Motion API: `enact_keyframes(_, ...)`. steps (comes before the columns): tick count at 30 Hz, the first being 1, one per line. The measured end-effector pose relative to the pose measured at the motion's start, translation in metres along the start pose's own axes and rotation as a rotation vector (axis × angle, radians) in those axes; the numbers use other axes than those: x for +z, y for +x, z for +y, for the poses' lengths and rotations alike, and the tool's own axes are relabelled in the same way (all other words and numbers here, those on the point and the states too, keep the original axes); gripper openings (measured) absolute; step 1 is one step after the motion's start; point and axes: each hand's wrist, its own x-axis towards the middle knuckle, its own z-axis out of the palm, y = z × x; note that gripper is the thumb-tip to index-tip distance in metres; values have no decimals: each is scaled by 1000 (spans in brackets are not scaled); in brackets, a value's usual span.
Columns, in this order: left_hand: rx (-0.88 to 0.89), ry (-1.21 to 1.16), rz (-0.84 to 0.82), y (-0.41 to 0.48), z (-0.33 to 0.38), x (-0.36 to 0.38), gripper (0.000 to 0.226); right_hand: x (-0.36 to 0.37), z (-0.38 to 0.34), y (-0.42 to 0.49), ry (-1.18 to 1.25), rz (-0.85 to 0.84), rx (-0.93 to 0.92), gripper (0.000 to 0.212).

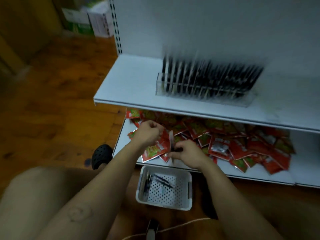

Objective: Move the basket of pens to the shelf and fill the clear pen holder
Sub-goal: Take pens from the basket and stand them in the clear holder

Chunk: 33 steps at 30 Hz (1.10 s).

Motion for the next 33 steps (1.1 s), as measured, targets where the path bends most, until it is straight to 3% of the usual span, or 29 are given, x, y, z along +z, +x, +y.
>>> enact_keyframes(2,79,54,9,-12,22,-5,12,-22,-25,-16,53,84,-47,10)
enact_keyframes(7,205,121,28,-33,63,-16,11,-70,-73,-50,196,344,-180,95)
enact_keyframes(9,246,151,52,-35,75,-19,10,-90,-86,-59,143,449,-235,111)
enact_keyframes(11,288,166,81,-32,84,-21,10,-112,-93,-63,79,551,-284,107)
enact_keyframes(16,312,141,184,-4,92,-29,11,-161,-85,-50,47,882,-364,70)
enact_keyframes(20,334,194,269,27,94,-36,15,-177,-68,-31,55,1097,-423,53)
enact_keyframes(25,326,200,338,61,106,-37,17,-187,-64,-14,29,1132,-440,46)
enact_keyframes(33,216,201,274,70,99,-32,12,-183,-56,-6,42,1119,-430,45)
